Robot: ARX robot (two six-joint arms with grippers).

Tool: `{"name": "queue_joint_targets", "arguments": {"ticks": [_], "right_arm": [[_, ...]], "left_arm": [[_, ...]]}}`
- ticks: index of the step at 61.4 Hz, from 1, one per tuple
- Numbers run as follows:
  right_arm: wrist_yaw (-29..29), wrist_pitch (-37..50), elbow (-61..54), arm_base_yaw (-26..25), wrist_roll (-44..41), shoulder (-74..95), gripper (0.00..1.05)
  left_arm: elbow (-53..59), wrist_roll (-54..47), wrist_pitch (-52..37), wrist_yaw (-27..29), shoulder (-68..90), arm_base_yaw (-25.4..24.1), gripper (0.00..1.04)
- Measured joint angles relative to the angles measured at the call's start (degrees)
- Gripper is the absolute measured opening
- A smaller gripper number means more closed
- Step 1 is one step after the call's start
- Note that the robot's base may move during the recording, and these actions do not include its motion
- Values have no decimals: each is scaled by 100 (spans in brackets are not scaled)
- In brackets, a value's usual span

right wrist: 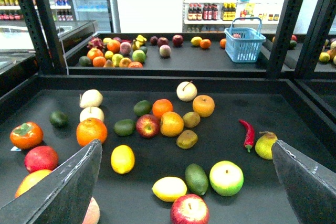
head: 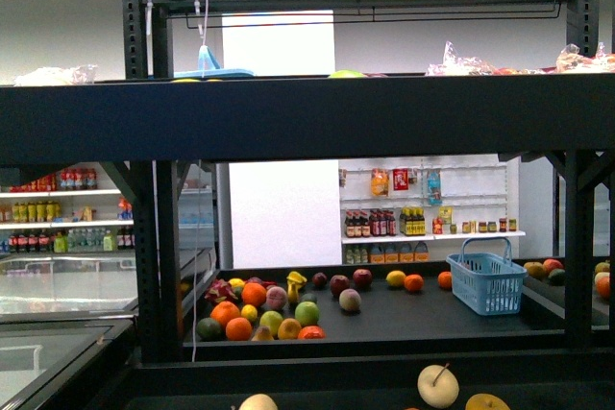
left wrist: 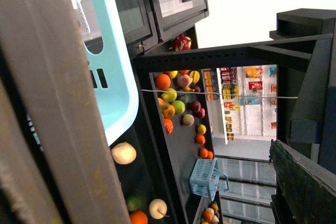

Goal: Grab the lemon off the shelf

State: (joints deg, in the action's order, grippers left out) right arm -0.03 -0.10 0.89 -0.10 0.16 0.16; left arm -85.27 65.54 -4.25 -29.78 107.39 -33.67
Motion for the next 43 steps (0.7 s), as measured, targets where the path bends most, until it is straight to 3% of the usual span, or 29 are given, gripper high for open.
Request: {"name": "queue_joint_targets", "arguments": {"ticks": [5,29,43], "right_arm": [[0,0,0,0,0,0,97],[0,0,0,0,0,0,97],[0,0,0,0,0,0,97]], "left_arm": [[-11,-90,63,46,0,-2,94],[428,-400,175,125,-162,-22,22],[852,-957,393,-7,-824,232,18]]}}
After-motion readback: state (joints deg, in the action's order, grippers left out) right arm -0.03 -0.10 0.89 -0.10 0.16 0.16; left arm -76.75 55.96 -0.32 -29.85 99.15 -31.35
